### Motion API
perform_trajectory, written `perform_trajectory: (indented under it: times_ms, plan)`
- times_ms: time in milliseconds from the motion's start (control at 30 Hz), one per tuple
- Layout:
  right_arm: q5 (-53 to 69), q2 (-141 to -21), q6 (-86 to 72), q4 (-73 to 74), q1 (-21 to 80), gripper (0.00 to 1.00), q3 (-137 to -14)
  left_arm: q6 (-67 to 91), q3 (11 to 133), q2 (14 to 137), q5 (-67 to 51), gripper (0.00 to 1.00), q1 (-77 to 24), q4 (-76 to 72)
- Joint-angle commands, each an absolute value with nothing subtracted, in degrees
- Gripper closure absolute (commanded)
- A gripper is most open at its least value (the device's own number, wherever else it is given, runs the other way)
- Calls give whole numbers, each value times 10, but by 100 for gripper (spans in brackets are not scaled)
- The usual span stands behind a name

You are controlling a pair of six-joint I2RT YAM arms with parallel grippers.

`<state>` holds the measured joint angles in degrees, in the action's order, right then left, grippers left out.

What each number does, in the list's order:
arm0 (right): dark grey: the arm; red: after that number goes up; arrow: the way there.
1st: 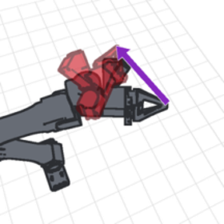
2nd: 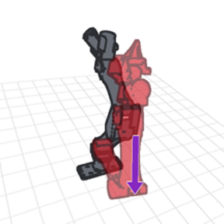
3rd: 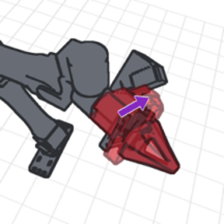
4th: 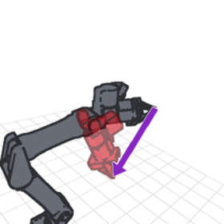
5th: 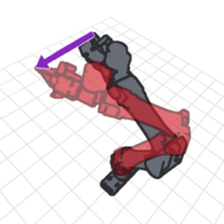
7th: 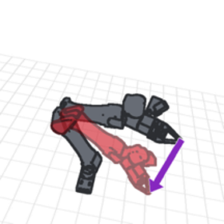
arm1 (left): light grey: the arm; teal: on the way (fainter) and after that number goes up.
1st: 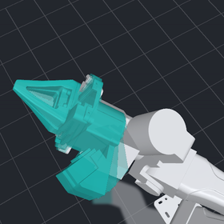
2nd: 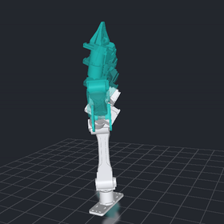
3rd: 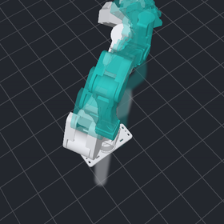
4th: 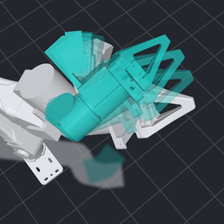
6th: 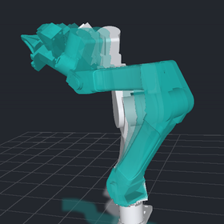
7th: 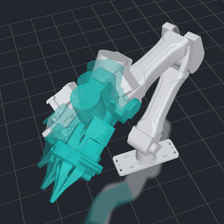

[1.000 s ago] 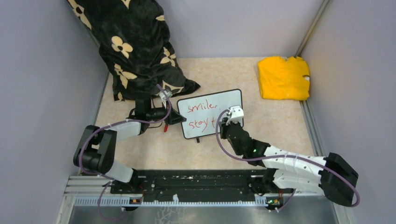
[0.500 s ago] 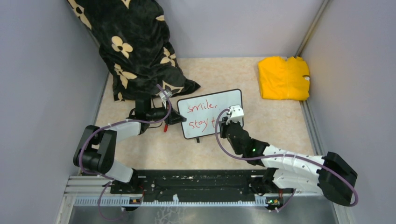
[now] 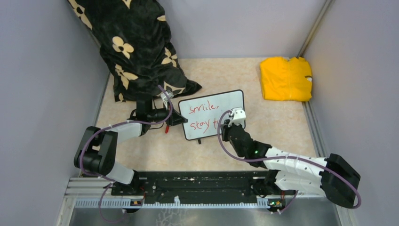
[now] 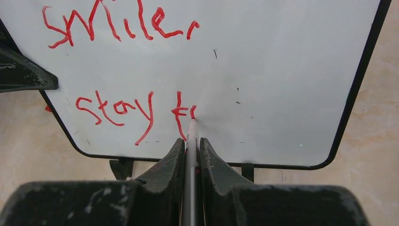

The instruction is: Write a sentence on the whiteboard

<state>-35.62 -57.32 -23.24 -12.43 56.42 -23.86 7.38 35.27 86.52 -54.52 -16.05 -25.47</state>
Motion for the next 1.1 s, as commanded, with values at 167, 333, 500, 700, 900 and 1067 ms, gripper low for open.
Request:
perform_trajectory:
  times_ms: [167,333,500,700,900,1067]
  plan:
    - [-349,-536,-241,-118,556,100,-241,5,345,894,-460,100,-176,-198]
    - [-360,-514,-231,-115,556,100,-253,5,345,895,-460,100,-176,-198]
    - [-365,-512,-218,-117,547,100,-267,5,345,896,-459,100,-176,-197]
    - [-359,-522,-213,-128,534,100,-270,6,344,896,-460,100,-176,-198]
    - [-347,-531,-214,-142,528,100,-270,6,345,896,-459,100,-176,-197]
    - [-338,-533,-214,-153,527,100,-268,6,345,897,-460,100,-176,-198]
